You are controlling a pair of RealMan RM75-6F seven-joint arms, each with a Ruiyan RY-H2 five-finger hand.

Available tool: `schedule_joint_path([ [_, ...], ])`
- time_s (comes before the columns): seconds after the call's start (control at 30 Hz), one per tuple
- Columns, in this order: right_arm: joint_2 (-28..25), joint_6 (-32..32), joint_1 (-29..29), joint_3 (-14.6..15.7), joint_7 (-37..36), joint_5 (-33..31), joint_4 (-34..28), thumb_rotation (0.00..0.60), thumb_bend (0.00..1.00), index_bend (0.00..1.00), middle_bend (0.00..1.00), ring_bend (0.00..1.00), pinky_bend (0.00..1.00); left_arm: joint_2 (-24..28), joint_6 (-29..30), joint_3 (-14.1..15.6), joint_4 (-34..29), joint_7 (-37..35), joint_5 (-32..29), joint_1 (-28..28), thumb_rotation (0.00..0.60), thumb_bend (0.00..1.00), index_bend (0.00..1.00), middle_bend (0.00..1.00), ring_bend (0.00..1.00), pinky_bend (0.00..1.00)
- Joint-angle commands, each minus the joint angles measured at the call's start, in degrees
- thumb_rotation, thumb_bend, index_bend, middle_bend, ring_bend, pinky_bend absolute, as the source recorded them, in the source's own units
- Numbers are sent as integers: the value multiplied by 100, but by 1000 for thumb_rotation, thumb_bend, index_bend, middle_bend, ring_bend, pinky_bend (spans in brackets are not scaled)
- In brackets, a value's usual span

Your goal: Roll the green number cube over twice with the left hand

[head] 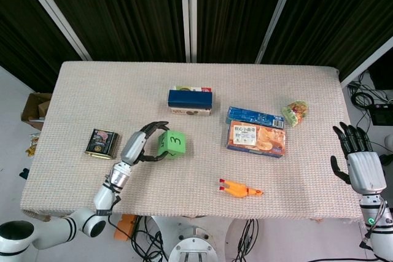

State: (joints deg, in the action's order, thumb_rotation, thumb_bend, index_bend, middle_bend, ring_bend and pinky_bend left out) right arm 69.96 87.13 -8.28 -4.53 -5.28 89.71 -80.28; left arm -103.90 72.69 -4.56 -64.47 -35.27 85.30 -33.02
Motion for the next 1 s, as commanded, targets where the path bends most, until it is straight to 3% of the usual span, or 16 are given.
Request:
schedule_joint_path([
  [0.03,-18,28,0,-2,44,28,-47,600,421,0,0,0,0,-248,109,82,385,-322,137,148,600,357,173,563,162,178],
  [0.33,-32,-21,-4,11,108,5,-88,600,423,0,0,0,0,-327,212,59,658,-577,285,145,600,334,168,511,162,178],
  [0.57,-15,-31,-18,-12,50,-14,-73,600,422,0,0,0,0,-335,244,40,726,-577,290,183,600,313,125,203,145,178],
  [1.0,-21,64,7,-23,24,20,-73,600,422,0,0,0,0,-23,502,59,455,-575,365,367,600,304,101,116,106,177],
])
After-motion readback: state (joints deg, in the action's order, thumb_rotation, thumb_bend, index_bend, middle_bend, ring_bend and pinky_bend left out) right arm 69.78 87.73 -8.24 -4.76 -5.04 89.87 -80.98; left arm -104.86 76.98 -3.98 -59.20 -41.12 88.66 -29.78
